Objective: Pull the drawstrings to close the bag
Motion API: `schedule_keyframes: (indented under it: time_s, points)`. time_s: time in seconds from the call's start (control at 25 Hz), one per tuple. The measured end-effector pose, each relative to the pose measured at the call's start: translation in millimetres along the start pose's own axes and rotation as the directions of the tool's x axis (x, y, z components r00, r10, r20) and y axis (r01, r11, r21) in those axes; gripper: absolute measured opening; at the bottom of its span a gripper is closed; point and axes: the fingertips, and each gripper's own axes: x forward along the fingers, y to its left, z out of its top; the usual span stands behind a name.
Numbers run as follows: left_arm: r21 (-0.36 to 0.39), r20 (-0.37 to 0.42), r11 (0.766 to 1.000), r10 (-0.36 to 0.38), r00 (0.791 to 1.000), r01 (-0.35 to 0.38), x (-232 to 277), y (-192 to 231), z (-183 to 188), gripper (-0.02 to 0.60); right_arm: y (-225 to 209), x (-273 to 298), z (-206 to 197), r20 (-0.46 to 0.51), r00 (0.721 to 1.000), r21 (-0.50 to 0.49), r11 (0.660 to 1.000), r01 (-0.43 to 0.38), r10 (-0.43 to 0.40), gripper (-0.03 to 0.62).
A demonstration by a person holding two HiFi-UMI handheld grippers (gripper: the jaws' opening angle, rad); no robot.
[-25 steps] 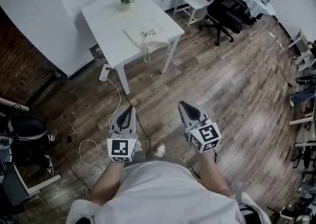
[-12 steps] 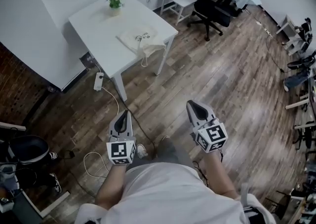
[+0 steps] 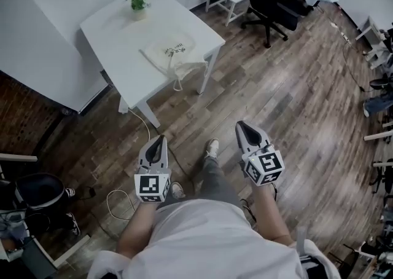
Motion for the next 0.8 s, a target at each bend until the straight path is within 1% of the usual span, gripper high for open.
schedule_keyframes:
  time_s: [0.08,0.24,0.4,0.48,0.6,0.8]
  points:
    - [-0.007,-0.018,0.999,0.04,0.999,-0.041,27,10,5,0.017,-26,28,12,-0.001,1.0,-0.017,0.999,-0.027,0.027,0.038]
    - [0.016,-0.064,0.994,0.109,0.992,-0.109,83,24,16,0.017,-78,76,37,-0.002,0.997,-0.076,0.994,-0.076,0.076,0.038]
    - [-0.017,-0.048,0.981,0.193,0.98,-0.194,141,21,37,0.017,-125,113,53,-0.042,0.991,-0.075,0.989,-0.129,0.126,0.038]
    - [-0.024,-0.029,0.97,0.242,0.97,-0.242,162,20,48,0.017,-140,122,56,-0.058,0.986,-0.085,0.983,-0.163,0.158,0.038]
    - [-0.044,-0.011,0.948,0.315,0.949,-0.315,184,21,56,0.017,-159,140,53,-0.086,0.976,-0.097,0.974,-0.206,0.198,0.038]
    - [-0.013,-0.052,0.934,0.357,0.933,-0.358,196,33,50,0.017,-168,179,44,-0.124,0.965,-0.098,0.965,-0.242,0.229,0.038]
